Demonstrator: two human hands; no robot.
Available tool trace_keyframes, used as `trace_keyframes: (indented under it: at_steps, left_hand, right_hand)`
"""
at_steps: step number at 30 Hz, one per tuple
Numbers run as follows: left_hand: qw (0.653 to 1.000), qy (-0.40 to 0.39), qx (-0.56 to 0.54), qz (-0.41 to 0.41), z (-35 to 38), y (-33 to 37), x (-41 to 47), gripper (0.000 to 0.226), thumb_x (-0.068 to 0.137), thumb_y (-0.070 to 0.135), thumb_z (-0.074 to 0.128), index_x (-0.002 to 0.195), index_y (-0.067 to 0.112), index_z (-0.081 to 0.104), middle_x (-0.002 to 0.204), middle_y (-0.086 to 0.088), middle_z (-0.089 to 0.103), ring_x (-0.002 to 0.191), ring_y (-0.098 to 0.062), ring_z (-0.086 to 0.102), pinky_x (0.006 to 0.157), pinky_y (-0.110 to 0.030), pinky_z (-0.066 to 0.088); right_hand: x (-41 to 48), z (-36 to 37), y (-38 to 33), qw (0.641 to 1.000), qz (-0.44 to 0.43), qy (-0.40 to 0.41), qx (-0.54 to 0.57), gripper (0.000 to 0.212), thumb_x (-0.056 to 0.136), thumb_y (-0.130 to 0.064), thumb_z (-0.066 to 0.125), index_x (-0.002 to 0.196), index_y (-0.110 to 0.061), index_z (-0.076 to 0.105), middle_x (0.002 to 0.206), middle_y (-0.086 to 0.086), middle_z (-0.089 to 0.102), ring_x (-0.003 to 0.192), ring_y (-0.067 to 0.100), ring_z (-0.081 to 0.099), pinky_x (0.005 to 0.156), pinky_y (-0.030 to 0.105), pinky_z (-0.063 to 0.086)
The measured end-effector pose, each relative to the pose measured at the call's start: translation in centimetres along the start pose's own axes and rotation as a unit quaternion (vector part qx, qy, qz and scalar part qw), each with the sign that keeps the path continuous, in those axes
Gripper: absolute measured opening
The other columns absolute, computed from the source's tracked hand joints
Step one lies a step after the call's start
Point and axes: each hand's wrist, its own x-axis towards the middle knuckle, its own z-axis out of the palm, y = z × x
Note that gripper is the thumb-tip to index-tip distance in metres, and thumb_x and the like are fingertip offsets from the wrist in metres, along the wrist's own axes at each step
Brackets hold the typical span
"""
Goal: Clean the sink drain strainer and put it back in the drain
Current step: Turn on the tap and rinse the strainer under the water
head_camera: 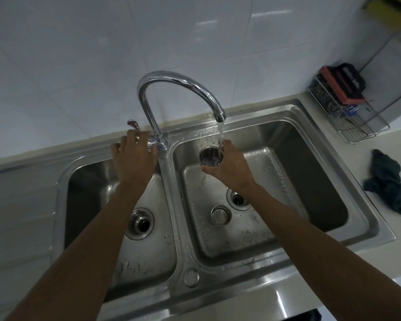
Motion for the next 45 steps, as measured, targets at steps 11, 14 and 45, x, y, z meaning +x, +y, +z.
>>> trace_keyframes:
  at_steps: [11,14,45]
  left_hand:
    - [0.999,-0.045,-0.012,0.017,-0.8,0.6,-1.7,0.031,0.092,0.025,0.064,0.121,0.015,0.065,0.113,-0.011,0.066,0.101,-0.035,0.067,0.09,-0.05,0.045]
    - [0.998,-0.05,-0.011,0.021,-1.3,0.9,-1.8,0.033,0.093,0.028,0.063,0.124,0.015,0.063,0.114,-0.01,0.065,0.103,-0.034,0.066,0.092,-0.051,0.046]
    - [0.995,-0.092,-0.011,0.032,-2.2,2.3,-2.5,0.034,0.098,0.032,0.056,0.129,0.02,0.061,0.125,-0.007,0.06,0.112,-0.03,0.062,0.097,-0.046,0.041]
  right_hand:
    - [-0.4,-0.8,1.7,0.891,0.27,-0.07,0.359,0.06,0.076,-0.055,0.081,0.108,-0.006,0.07,0.104,0.011,0.075,0.087,0.019,0.075,0.072,0.03,0.062]
    - [-0.6,-0.9,1.6,0.7,0.4,-0.088,0.585,0.057,0.083,-0.045,0.079,0.118,-0.002,0.063,0.117,0.026,0.064,0.092,0.031,0.07,0.078,0.042,0.062]
    - [-1.8,-1.4,0.3,0.998,-0.003,0.027,-0.054,0.084,0.066,-0.05,0.089,0.134,-0.017,0.052,0.127,0.004,0.057,0.112,0.02,0.057,0.095,0.034,0.05]
